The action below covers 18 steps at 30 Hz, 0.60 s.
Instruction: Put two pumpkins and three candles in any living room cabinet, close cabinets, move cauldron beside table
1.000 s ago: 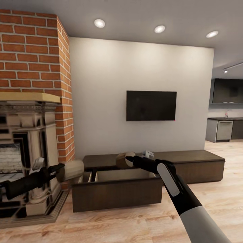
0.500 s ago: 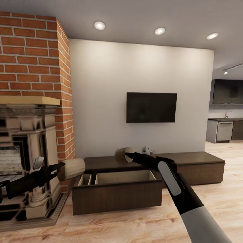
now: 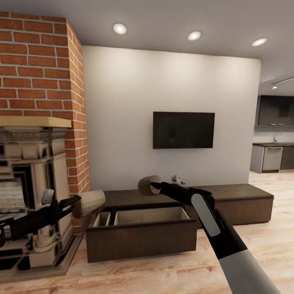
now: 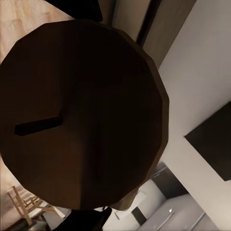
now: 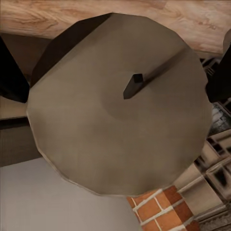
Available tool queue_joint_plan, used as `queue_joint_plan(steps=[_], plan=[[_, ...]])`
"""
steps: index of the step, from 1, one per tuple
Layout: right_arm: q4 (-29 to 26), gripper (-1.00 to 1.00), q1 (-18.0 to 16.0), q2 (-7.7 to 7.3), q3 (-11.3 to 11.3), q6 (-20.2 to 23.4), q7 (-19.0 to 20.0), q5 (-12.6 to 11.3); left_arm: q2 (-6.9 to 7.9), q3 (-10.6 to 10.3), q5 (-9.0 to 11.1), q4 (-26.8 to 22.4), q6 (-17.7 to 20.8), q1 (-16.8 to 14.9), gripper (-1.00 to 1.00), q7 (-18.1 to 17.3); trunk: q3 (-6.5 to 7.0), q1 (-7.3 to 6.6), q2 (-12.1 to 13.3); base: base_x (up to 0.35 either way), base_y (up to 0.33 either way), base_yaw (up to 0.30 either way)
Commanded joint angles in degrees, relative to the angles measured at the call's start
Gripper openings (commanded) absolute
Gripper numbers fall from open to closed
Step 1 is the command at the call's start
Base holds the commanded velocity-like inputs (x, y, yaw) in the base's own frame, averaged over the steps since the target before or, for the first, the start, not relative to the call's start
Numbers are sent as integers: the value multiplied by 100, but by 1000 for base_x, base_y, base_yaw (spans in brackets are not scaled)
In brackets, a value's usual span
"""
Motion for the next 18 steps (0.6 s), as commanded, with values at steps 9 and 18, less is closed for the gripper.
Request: queue_joint_plan(steps=[9, 18], plan=[[94, -100, -4, 7, 9, 30, -29, -54, 0, -16, -47, 8, 23, -5, -100, -90, -89, 2, -4, 330, 0, 0], [105, -100, -5, 7, 11, 36, -29, -53, 0, -29, -61, 8, 23, -5, -100, -90, -172, 2, -4, 333, -93, 0]])
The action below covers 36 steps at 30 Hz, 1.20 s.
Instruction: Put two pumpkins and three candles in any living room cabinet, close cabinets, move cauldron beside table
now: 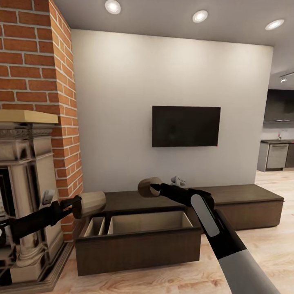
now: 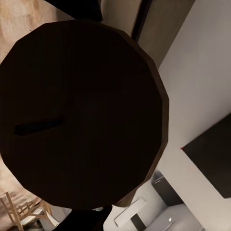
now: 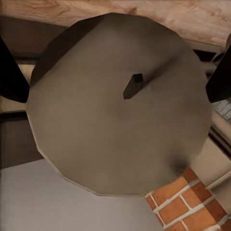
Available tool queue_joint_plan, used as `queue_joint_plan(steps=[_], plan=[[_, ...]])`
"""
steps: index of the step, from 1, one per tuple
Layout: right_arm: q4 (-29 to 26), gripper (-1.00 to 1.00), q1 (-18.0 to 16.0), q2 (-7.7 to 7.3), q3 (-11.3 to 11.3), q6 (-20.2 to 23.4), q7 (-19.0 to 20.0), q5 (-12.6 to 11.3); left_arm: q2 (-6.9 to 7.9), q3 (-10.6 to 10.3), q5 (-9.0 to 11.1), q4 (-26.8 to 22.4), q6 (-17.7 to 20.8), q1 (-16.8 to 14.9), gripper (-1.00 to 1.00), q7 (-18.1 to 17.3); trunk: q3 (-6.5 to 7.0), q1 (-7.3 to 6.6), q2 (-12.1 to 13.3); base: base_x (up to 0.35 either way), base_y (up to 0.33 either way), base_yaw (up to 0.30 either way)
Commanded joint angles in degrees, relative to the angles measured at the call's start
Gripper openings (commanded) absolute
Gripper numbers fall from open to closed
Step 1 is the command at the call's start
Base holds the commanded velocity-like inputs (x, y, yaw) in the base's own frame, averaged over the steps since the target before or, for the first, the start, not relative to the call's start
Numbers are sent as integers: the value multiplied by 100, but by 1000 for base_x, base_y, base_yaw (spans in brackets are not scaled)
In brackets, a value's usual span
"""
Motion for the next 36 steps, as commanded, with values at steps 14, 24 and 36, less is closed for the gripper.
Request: queue_joint_plan(steps=[14, 24, 36], plan=[[61, -100, -4, 1, 23, 30, -28, -56, 0, -19, -13, -1, 26, -7, -100, -58, -137, 3, -4, 216, -126, 0], [346, -100, -5, 1, 33, 28, -30, -21, 0, -33, -14, -1, 26, -7, -100, -58, -230, 3, -4, 84, -2, 0], [387, -100, -6, 1, 49, 33, -35, 13, -4, -33, -21, -1, 26, -7, -100, -58, -341, 3, -4, 316, 0, 0]])
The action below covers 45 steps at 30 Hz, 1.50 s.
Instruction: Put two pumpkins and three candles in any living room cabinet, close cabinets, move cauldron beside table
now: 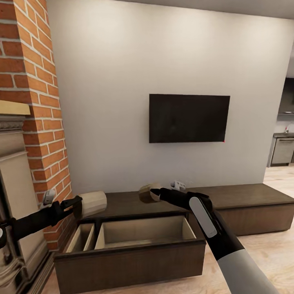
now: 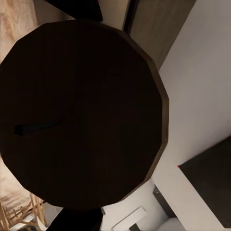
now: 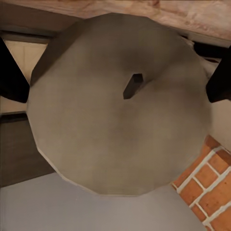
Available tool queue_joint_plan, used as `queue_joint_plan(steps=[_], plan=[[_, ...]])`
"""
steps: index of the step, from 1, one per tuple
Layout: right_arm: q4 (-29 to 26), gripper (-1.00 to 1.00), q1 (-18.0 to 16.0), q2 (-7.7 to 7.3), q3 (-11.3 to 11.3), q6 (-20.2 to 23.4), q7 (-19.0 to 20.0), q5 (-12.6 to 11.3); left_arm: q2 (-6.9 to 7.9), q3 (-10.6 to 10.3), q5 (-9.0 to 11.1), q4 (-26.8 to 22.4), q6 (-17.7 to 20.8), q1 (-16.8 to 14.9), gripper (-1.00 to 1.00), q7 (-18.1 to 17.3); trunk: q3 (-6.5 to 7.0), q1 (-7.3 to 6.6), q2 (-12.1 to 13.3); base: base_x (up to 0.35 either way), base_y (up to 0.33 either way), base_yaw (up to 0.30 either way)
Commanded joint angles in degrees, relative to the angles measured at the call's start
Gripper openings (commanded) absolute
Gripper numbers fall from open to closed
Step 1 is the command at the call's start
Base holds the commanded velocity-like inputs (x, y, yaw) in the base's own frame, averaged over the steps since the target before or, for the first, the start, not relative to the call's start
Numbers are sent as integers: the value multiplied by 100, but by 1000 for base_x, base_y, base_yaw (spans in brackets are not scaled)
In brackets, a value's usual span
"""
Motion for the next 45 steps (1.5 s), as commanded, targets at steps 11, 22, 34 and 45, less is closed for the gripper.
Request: queue_joint_plan(steps=[11, 22, 34, 45], plan=[[-65, -100, -4, 0, 12, 10, -47, -6, 3, 5, -22, 1, 25, -6, -100, -55, -33, 2, -4, 216, 0, 0], [504, -100, -13, 332, 1006, -45, -1728, 81, -9, -208, -245, -4, -14, -6, -100, 20, -33, 2, -4, 187, -11, 0], [746, -100, -23, 840, 1479, -96, -1920, 78, -1148, -533, -1106, 10, -78, -310, -100, 2829, -33, 2, -4, 10, -3, 0], [1514, -100, -89, 992, 1784, -345, -1930, 86, -2146, -1423, -2570, 1189, -395, -1168, -100, 3967, -33, 2, -4, 0, 0, 0]])
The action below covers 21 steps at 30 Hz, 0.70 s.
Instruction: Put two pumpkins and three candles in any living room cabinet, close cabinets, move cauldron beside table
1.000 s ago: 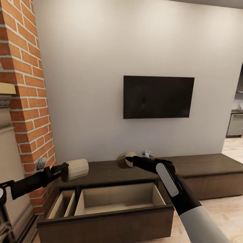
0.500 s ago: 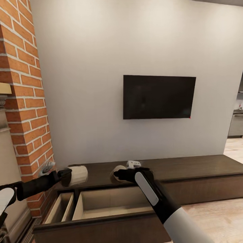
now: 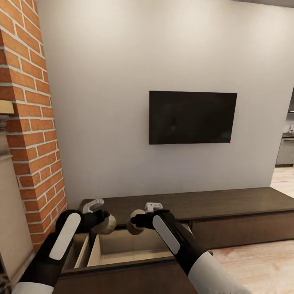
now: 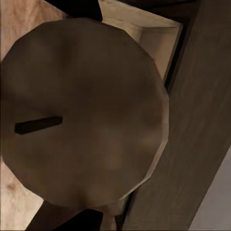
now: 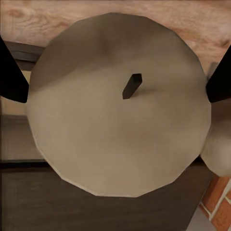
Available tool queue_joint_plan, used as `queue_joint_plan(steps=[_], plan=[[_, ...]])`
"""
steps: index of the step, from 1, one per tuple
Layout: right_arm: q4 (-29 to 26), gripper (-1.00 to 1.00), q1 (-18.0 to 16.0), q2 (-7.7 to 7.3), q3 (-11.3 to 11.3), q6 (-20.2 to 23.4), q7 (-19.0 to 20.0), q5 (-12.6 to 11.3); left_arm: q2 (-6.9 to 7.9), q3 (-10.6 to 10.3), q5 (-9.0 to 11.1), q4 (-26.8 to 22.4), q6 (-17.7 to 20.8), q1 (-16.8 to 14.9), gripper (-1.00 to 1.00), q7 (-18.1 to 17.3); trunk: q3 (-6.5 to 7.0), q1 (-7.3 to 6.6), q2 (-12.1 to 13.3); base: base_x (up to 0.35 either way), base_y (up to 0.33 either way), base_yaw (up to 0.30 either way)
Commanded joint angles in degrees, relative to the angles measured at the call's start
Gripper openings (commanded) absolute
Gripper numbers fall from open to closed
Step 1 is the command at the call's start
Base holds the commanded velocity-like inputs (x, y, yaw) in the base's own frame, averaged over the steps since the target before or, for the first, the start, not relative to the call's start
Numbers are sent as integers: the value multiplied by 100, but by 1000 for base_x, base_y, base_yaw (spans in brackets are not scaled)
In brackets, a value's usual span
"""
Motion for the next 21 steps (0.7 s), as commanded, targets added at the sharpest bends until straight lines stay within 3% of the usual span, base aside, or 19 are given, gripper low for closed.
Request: queue_joint_plan(steps=[1, 4, 7, 10, 13, 21], plan=[[34, -100, -8, 0, 15, -29, -56, -67, -50, -33, -82, 242, -169, -85, -100, 46, -7, -1, -5, 0, 0, 0], [108, -100, -10, 0, 46, -71, -143, -52, -188, -97, -404, 1058, -467, -372, -100, 12, -7, -1, -5, 0, 0, 0], [164, -100, -10, 0, 204, -231, -448, -38, -264, -171, -544, 1586, -577, -522, -100, 0, -7, -1, -5, 0, 0, 0], [273, -100, -24, 0, 460, -566, -764, -47, -285, -211, -592, 1805, -899, -565, -100, -3, -7, -1, -5, 0, 0, 0], [594, -100, -197, 0, 546, -687, -847, -53, -290, -272, -608, 2016, -1101, -574, -100, -3, -7, -1, -5, 0, 0, 0], [1084, -100, -342, 0, 609, -1202, -869, -60, -293, -873, -614, 2165, -1458, -577, -100, -4, -7, -1, -5, 0, 0, 0]])
